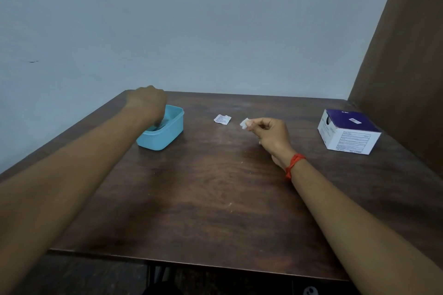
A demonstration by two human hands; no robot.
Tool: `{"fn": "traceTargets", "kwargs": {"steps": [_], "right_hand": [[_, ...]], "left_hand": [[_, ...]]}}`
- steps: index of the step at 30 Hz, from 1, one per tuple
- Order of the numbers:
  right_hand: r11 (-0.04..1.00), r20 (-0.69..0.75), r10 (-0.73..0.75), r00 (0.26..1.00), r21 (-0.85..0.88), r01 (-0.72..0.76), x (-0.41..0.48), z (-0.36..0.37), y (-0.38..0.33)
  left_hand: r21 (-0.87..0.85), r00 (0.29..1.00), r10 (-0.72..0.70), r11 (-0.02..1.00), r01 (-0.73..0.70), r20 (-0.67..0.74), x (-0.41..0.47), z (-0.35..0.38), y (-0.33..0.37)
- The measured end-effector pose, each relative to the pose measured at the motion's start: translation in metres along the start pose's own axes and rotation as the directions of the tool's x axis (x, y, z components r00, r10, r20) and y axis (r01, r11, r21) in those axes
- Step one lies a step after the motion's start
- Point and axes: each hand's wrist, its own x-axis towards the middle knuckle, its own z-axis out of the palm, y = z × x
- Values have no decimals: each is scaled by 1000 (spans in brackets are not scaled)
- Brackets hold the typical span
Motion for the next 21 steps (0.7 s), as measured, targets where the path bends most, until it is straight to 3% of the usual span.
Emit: {"fn": "traceTargets", "kwargs": {"steps": [13, 21], "right_hand": [[1000, -6, 15, 1000, -25, -15, 4, -2, 4], [1000, 17, -1, 1000, -20, 1, 3, -1, 2]], "left_hand": [[-44, 997, 79, 996, -79, -3, 14, 25, 5], [-154, 978, 133, 982, -108, 161, 15, 21, 8]]}}
